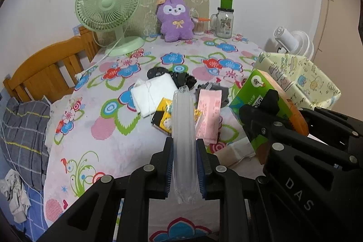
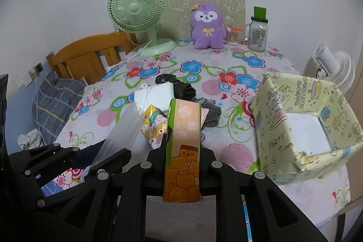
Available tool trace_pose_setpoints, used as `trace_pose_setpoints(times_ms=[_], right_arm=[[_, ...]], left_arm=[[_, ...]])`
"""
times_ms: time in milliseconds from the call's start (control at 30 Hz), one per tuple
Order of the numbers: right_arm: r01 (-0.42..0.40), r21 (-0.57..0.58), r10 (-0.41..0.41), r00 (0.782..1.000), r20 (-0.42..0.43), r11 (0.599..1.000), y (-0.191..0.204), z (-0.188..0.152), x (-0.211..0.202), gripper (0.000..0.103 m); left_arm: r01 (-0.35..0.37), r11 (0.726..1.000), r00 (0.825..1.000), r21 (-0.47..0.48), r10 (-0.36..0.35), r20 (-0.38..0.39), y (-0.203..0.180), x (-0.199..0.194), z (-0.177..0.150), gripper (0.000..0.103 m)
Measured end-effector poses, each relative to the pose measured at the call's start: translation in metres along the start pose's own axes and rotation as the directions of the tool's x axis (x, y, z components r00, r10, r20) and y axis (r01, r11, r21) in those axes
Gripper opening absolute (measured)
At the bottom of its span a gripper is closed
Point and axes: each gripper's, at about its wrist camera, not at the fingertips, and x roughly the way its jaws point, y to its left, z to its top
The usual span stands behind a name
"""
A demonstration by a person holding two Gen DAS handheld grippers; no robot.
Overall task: Organize soft objects
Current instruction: 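Carry the tissue box with the right tool while the left tool carries the tube to the gift box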
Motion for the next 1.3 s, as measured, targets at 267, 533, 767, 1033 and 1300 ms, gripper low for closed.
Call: trace_pose_setpoints(times_ms=[267,533,767,1033,1300], right_arm=[[0.017,-0.004,-0.017,0.999,0.039,1.0,-0.009,0.015,-0.019,0.021],[0.028,0.004,-0.028,0.998,0.054,1.0,-0.021,0.028,-0.029,0.021],[0.048,0.013,-0.049,0.996,0.081,0.999,-0.035,0.042,-0.043,0.021],[0.083,0.016,-0.084,0.992,0.096,0.996,-0.055,0.052,-0.051,0.021],[0.098,0.027,-0.101,0.99,0.098,0.995,-0.08,0.058,-0.056,0.021]], left_arm=[[-0.014,1.0,0.999,0.017,0.013,0.038,-0.01,-0.013,0.017,0.018],[-0.004,1.0,0.999,0.021,0.003,0.053,-0.021,-0.017,0.033,0.018],[0.003,0.999,0.997,0.042,-0.007,0.082,-0.037,-0.024,0.05,0.018],[0.006,0.998,0.996,0.063,-0.012,0.09,-0.059,-0.023,0.063,0.018],[0.019,0.997,0.995,0.072,-0.025,0.093,-0.081,-0.017,0.075,0.018]])
